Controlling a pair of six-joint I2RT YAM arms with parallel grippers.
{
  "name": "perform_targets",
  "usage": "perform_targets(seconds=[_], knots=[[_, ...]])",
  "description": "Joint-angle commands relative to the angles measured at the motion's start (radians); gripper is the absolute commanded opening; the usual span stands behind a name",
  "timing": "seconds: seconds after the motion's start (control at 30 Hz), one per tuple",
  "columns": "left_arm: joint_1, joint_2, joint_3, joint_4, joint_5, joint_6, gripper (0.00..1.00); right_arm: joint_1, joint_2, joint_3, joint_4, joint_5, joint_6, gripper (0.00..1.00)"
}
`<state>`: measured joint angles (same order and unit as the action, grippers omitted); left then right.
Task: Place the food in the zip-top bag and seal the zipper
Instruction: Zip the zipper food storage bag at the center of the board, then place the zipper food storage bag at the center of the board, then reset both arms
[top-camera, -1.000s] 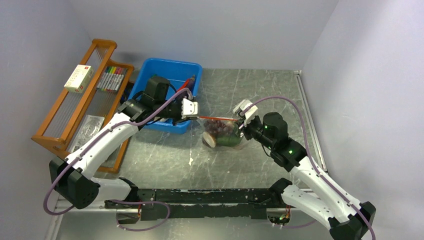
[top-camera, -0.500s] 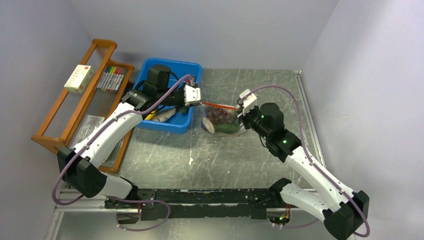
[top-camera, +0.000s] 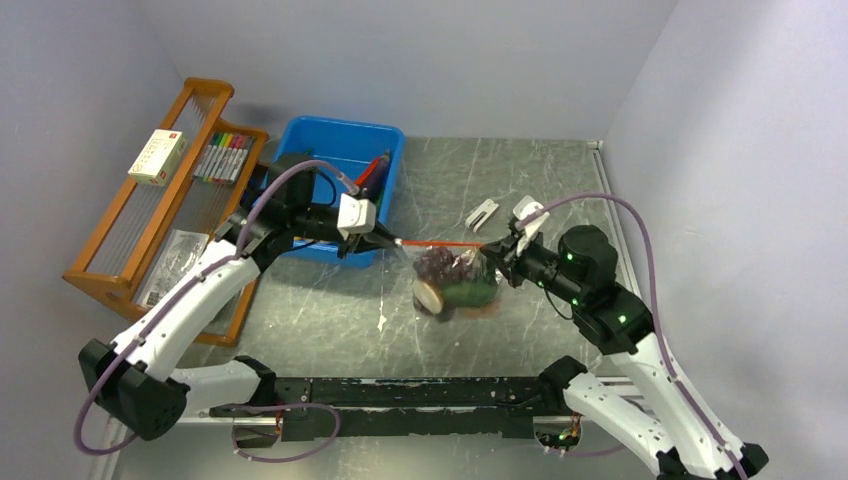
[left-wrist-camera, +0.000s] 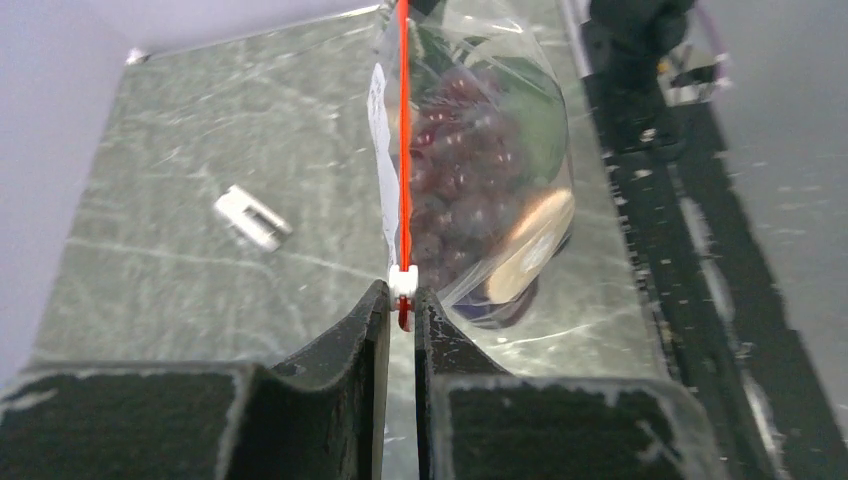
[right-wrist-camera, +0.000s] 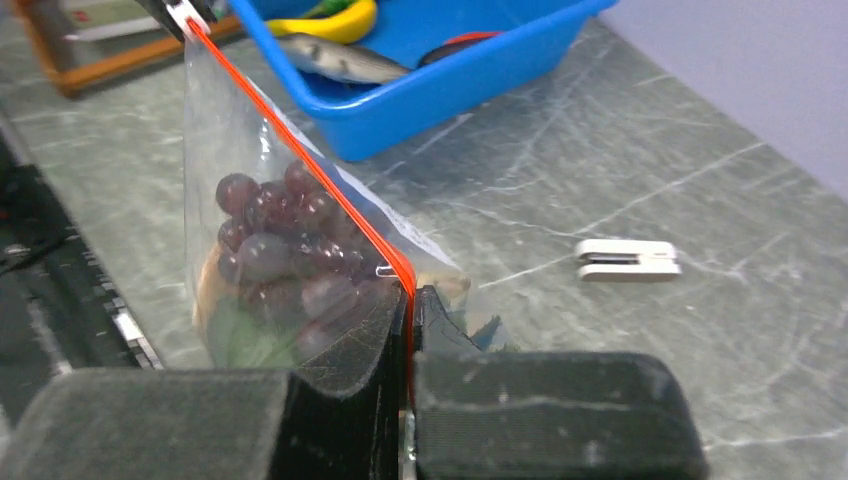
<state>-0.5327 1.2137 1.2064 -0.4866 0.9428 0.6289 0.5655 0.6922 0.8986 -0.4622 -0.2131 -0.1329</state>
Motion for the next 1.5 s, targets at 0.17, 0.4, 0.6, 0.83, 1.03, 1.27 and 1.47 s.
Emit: perform_targets(seconds=[0.17, 0.4, 0.6, 0.83, 1.03, 1.27, 1.47], knots=[[0.013, 0.102, -0.155, 0.072, 0.144, -0.106, 0.07, -0.012, -0.021, -0.174, 0.056, 0.073, 0.178, 0.00], [0.013, 0.284, -0.067, 0.009, 0.080, -0.040, 0.07, -0.015, 0.216, -0.146, 0.162, 0.211, 0.213, 0.24], [0.013, 0.328, 0.021, -0.016, 0.060, -0.026, 0.07, -0.019, 0.248, -0.116, 0.225, 0.314, 0.182, 0.18], [0.013, 0.332, 0.028, 0.085, -0.070, -0.083, 0.15, -0.028, 0.235, -0.183, 0.282, 0.408, 0.223, 0.23], [0.013, 0.275, 0.019, 0.158, -0.165, -0.111, 0.40, -0.029, 0.208, -0.188, 0.305, 0.361, 0.244, 0.48], [0.013, 0.203, -0.017, 0.215, -0.213, -0.170, 0.75, -0.029, 0.150, -0.197, 0.338, 0.314, 0.267, 0.85], [0.013, 0.071, -0.057, 0.291, -0.320, -0.269, 1.00, -0.029, 0.077, -0.169, 0.371, 0.410, 0.349, 1.00]])
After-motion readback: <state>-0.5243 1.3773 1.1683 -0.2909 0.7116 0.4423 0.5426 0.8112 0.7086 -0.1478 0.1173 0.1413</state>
